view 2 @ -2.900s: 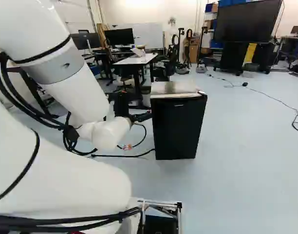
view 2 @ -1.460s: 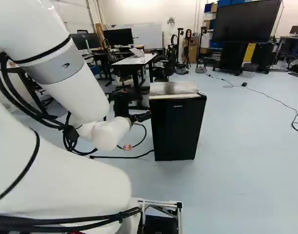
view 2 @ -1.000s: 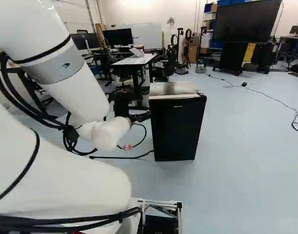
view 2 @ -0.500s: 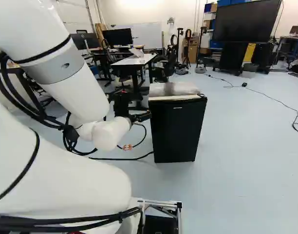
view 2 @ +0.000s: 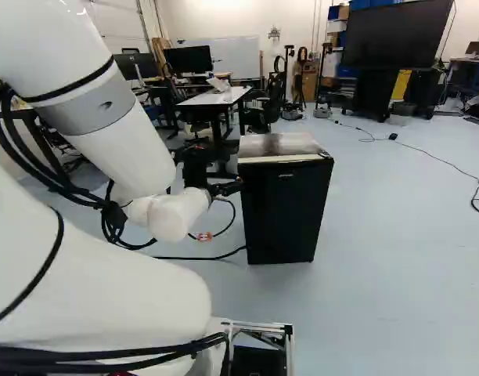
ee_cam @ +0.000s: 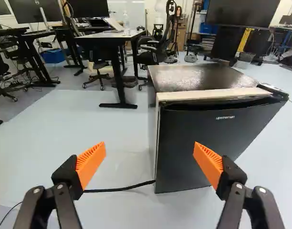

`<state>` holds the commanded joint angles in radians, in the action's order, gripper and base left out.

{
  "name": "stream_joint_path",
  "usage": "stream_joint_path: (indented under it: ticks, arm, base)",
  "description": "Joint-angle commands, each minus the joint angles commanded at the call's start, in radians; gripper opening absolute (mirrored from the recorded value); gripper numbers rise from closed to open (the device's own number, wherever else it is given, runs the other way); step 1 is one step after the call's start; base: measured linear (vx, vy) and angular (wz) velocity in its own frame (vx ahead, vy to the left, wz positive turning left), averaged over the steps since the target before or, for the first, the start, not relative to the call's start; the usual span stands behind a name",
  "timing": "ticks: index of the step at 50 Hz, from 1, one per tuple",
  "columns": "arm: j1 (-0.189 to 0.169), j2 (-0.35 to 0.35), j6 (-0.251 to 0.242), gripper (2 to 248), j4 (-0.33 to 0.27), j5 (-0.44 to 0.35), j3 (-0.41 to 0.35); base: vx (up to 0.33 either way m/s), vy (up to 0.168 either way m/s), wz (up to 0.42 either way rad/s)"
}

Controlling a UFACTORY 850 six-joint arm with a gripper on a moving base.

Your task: Open the fridge door

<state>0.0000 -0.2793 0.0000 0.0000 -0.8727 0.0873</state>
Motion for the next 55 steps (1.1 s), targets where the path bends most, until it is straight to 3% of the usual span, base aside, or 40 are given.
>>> stream_joint_path:
  ticks: [29, 55]
  arm:
    - [0.012, 0.035, 0.000, 247, 0.000, -0.001, 0.030]
    - [0.073, 0.120, 0.000, 247, 0.065, -0.049, 0.105]
  base:
    - [0.001, 0.000, 0.000]
    - [0.000, 0.000, 0.000]
